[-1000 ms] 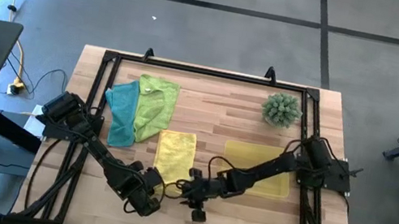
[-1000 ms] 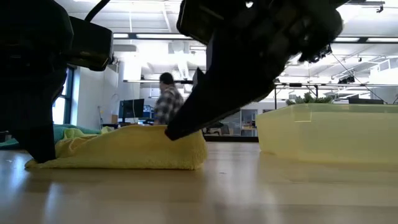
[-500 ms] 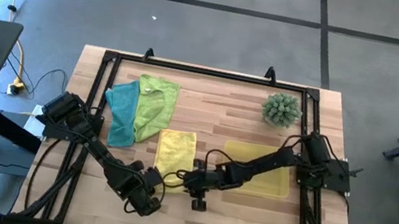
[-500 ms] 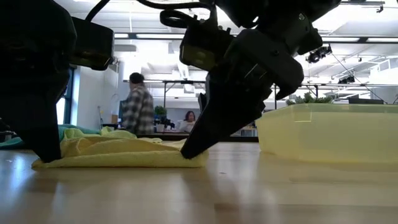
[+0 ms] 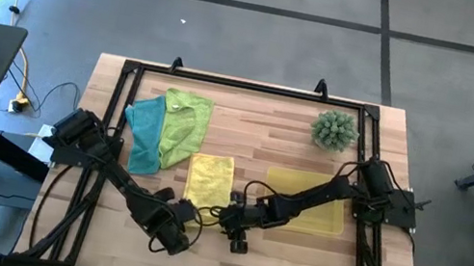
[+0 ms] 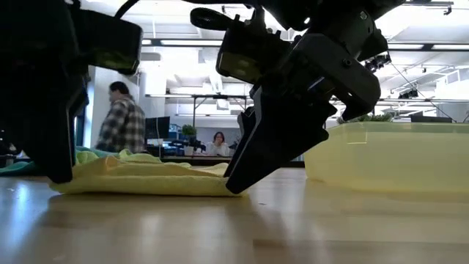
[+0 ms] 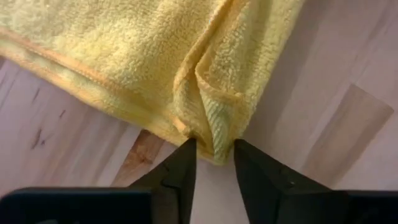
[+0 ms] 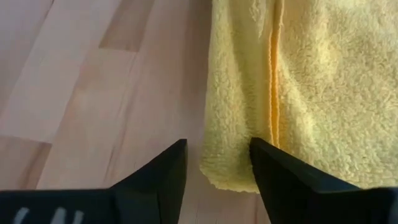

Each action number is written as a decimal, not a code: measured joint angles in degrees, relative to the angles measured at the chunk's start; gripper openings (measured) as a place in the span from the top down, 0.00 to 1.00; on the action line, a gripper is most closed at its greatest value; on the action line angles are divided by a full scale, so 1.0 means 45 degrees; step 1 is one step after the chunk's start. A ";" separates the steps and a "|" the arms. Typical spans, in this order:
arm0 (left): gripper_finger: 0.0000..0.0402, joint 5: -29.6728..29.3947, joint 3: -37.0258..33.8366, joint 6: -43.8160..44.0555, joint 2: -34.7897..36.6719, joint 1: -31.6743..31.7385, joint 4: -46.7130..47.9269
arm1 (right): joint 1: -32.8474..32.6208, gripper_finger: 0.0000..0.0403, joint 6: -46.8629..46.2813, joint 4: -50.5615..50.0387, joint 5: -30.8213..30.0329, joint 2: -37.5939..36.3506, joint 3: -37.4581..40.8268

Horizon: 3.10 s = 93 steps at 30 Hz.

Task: Roll microfiber towels into tight, uniform cylinder then place into a basket
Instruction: Roll the yellow microfiber towel

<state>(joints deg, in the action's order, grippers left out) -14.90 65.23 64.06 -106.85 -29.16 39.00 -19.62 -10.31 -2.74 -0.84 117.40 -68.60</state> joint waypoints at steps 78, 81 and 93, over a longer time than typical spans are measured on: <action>0.60 -0.1422 -0.1088 -0.6962 0.0055 -0.0003 -0.2032 | 0.0019 0.61 -0.0364 0.0097 -0.0010 0.0015 0.0021; 0.65 -0.1662 -0.1206 -0.6736 0.0069 -0.0017 -0.2097 | 0.0019 0.61 -0.0364 0.0101 -0.0010 0.0015 0.0021; 0.98 -0.1062 -0.1569 -0.5346 0.0141 0.0008 -0.2302 | 0.0024 0.61 0.0257 -0.0599 -0.0024 -0.0499 0.0065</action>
<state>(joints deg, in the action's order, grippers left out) -19.69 58.17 40.00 -106.22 -29.12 28.64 -19.51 -9.15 -5.43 -0.95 115.16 -68.31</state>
